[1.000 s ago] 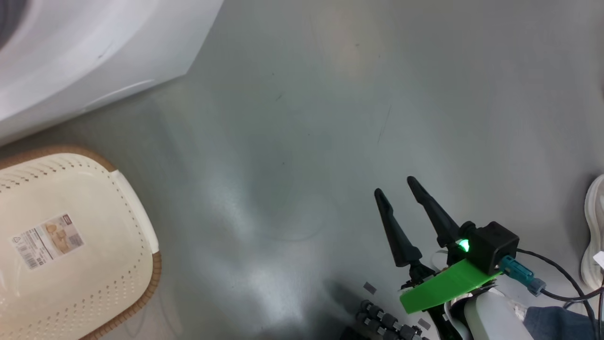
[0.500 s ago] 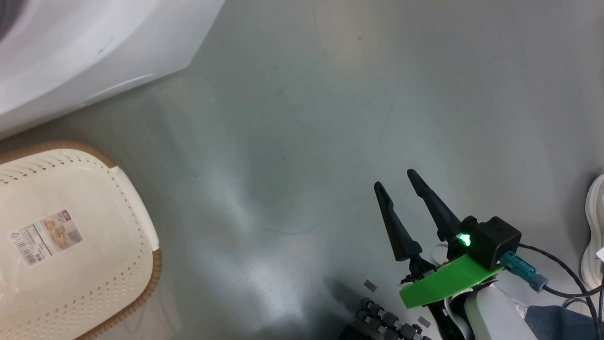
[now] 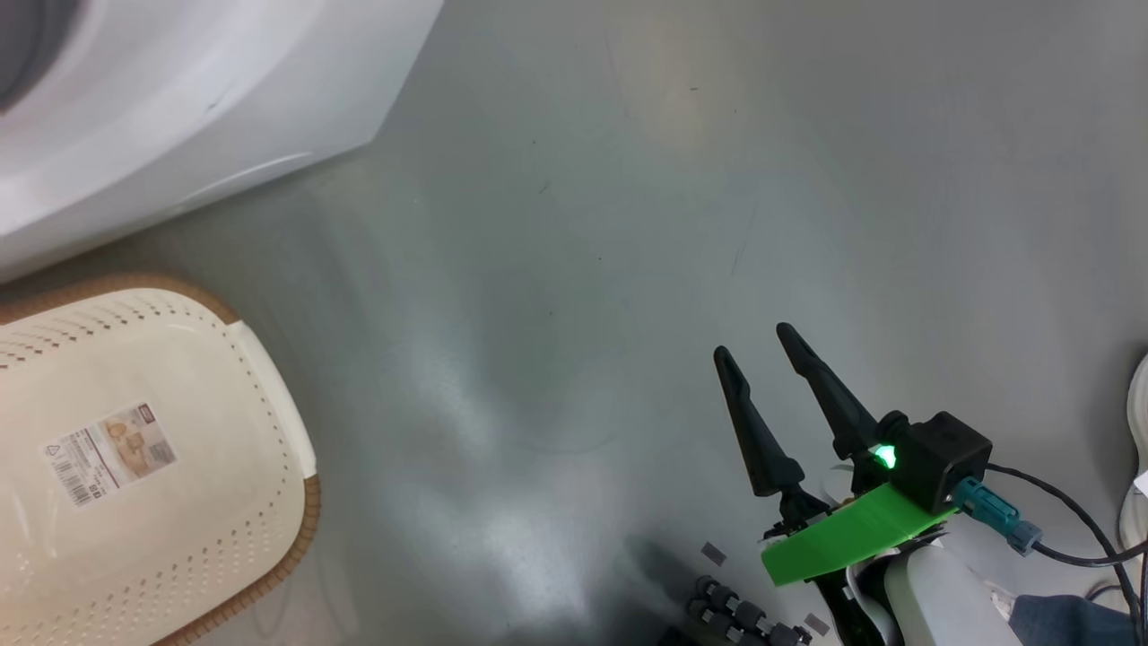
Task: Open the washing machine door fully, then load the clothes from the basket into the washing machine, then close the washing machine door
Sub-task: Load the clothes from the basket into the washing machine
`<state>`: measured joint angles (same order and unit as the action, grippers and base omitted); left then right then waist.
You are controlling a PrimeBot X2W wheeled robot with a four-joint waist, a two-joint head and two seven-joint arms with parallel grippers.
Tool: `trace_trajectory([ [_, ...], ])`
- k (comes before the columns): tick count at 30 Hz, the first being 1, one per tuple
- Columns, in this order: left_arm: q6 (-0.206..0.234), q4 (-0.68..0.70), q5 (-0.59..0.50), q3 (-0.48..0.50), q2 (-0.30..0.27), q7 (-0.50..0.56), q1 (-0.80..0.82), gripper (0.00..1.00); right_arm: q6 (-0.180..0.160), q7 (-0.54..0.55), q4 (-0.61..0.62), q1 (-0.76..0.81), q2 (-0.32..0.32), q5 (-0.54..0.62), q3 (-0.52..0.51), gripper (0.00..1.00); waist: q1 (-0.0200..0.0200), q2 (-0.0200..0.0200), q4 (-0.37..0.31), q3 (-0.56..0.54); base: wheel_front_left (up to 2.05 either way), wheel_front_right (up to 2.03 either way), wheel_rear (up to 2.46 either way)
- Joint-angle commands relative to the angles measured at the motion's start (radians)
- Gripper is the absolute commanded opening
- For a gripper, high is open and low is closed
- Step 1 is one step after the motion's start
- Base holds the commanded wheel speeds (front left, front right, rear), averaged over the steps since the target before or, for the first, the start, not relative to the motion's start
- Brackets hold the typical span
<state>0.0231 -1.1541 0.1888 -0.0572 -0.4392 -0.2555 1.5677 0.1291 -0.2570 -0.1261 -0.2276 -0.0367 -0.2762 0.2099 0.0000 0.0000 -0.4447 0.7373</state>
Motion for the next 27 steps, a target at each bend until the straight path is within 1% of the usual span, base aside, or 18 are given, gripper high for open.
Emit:
trace_trajectory([
  [1, 0.008, 0.003, -0.016, -0.009, -0.030, -0.001, 0.022, 1.00, 0.002, -0.005, 0.014, 0.018, -0.014, 0.013, 0.010, 1.00, 0.0000, 0.0000, 0.005, -0.004, 0.00, 0.00, 0.00],
  [7, 0.027, -0.062, -0.024, -0.029, -0.022, 0.009, 0.025, 1.00, 0.002, -0.005, 0.009, 0.020, -0.014, 0.019, 0.002, 1.00, 0.0000, 0.0000, 0.022, -0.011, 0.00, 0.00, 0.00],
  [14, 0.059, -0.096, -0.035, -0.053, -0.002, 0.028, 0.012, 1.00, 0.002, -0.005, 0.005, 0.019, -0.014, 0.033, -0.013, 1.00, 0.0000, 0.0000, 0.051, -0.030, 0.00, 0.00, 0.00],
  [19, 0.070, -0.107, -0.028, -0.061, 0.026, 0.021, -0.012, 1.00, 0.002, -0.005, -0.004, 0.014, -0.014, 0.044, -0.019, 1.00, 0.0000, 0.0000, 0.078, -0.052, 0.00, 0.00, 0.00],
  [27, 0.081, -0.115, -0.015, -0.073, 0.087, 0.007, -0.062, 1.00, 0.002, -0.005, -0.017, 0.010, -0.014, 0.059, -0.033, 1.00, 0.0000, 0.0000, 0.124, -0.092, 0.00, 0.00, 0.00],
])
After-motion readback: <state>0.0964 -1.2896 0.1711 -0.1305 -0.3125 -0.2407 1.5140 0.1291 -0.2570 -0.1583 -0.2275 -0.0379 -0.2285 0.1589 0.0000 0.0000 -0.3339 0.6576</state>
